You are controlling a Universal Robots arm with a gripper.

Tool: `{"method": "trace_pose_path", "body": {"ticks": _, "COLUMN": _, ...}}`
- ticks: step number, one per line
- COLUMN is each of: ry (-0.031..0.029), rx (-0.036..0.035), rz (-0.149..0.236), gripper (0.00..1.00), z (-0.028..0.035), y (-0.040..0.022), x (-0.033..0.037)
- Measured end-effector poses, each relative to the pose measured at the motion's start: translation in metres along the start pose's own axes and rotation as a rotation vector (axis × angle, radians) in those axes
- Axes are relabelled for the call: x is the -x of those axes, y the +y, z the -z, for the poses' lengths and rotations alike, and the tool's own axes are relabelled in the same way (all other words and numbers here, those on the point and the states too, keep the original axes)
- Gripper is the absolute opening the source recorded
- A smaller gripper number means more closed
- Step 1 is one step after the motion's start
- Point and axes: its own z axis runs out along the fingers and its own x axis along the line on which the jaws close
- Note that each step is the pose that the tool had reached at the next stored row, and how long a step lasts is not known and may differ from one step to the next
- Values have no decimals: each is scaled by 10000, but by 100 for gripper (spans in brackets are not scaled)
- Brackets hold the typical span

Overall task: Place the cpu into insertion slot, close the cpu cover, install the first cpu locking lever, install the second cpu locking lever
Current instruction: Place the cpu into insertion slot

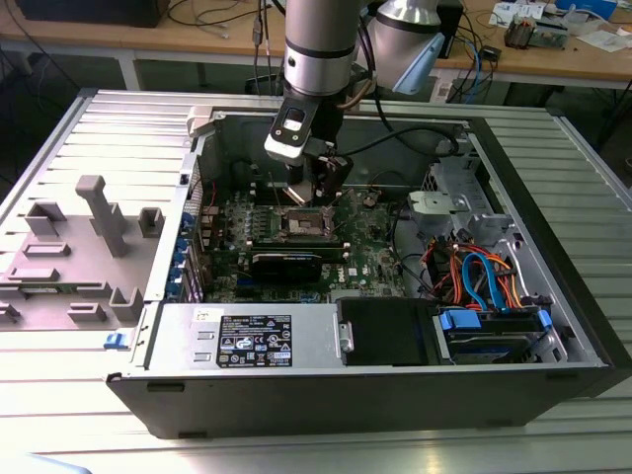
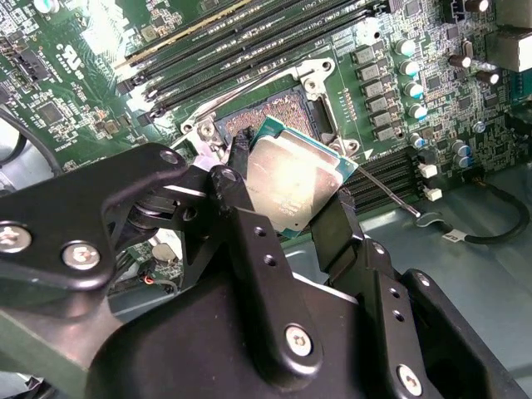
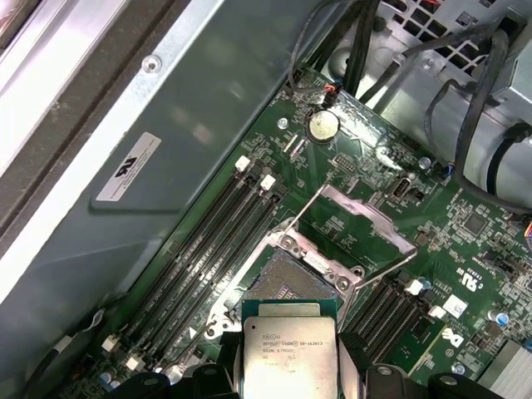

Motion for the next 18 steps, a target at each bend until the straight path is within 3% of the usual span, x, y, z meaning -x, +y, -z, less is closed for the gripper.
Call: {"method": "trace_pose_path", "body": {"ticks": 18, "ry": 2, "rx": 4, "rz": -250, "gripper": 55, "z": -5, "y": 0, "x": 0}}
